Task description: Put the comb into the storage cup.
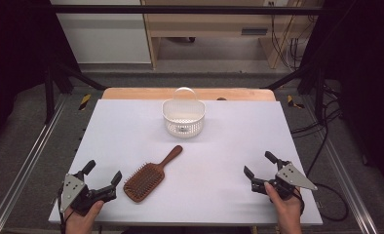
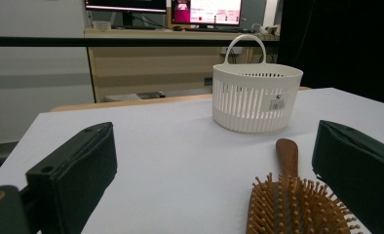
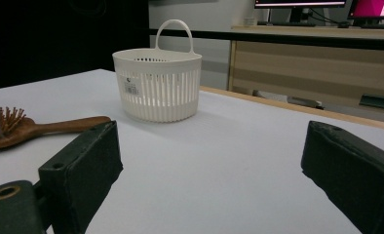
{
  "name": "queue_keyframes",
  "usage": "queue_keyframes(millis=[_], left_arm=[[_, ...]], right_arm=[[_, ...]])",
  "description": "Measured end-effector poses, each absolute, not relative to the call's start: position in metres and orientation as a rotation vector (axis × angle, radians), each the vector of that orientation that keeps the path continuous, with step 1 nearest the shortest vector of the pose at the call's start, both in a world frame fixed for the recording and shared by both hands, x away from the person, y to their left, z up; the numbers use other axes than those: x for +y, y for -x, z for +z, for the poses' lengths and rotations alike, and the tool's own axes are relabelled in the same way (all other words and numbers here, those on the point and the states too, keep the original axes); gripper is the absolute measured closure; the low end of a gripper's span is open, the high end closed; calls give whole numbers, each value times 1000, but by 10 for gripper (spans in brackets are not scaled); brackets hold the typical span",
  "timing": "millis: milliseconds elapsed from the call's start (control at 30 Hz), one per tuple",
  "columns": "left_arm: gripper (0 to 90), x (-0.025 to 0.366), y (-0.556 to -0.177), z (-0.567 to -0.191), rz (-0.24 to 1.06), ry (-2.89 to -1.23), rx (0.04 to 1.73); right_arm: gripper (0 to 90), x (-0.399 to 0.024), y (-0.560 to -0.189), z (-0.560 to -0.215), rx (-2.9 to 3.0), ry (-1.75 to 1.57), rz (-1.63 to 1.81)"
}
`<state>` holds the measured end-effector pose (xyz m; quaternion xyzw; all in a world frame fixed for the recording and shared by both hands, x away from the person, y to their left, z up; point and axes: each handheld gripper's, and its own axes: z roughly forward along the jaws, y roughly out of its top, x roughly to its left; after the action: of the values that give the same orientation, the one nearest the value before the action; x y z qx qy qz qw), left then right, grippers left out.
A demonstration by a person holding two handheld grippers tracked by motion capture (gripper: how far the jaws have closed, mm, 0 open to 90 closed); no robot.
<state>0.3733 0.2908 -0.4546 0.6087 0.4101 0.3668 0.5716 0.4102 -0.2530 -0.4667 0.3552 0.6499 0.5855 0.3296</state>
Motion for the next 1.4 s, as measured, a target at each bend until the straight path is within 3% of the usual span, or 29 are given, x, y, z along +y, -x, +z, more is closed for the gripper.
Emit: queue_keyframes(millis=[300, 433, 567, 900, 1400], left_arm=[[60, 289, -371, -455, 831, -1440, 989], [130, 289, -368, -457, 812, -1452, 1005], [232, 286, -363, -459, 799, -1492, 1015], [596, 278, -355, -462, 787, -1616, 1000], [885, 267, -350, -466, 689, -1775, 1008]], right_arm=[[77, -256, -409, -466, 1684, -942, 1518], [77, -256, -408, -466, 1681, -940, 1507], [78, -256, -408, -466, 1680, -940, 1502], [81, -256, -408, -466, 1675, -947, 1489], [80, -256, -408, -465, 1674, -942, 1476]])
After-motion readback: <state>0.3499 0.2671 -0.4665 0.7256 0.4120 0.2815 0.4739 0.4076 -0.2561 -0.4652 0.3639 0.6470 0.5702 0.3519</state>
